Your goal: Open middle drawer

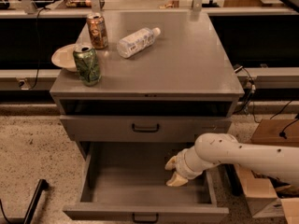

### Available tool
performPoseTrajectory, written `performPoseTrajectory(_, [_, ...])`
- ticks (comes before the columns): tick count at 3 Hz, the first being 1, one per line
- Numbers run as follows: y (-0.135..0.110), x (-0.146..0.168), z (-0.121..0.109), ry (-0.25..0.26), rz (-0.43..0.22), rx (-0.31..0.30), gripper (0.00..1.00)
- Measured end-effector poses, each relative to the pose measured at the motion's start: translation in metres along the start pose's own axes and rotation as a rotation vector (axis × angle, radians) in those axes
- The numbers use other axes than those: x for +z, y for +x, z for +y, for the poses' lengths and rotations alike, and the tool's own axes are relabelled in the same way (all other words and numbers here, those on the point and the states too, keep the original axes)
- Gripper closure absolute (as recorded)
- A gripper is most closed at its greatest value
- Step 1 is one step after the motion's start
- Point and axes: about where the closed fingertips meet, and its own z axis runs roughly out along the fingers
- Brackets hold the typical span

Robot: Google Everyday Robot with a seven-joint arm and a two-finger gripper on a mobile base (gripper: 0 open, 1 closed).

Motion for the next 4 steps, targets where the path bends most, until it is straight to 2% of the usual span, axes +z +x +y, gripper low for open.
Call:
performPoseTrajectory(1, [0.016,0.032,-0.017,-0.02,-0.034,0.021,0.76])
performPoseTrajectory(2, [0.03,0.068,-0.013,-0.072,-0.053,0.05,0.98])
performPoseTrajectory(3, [0.039,0.102,0.005,-0.145,-0.063,0.074,1.0])
performPoseTrajectory(4, [0.038,0.122,0.026,-0.219,-0.08,0.079,1.0])
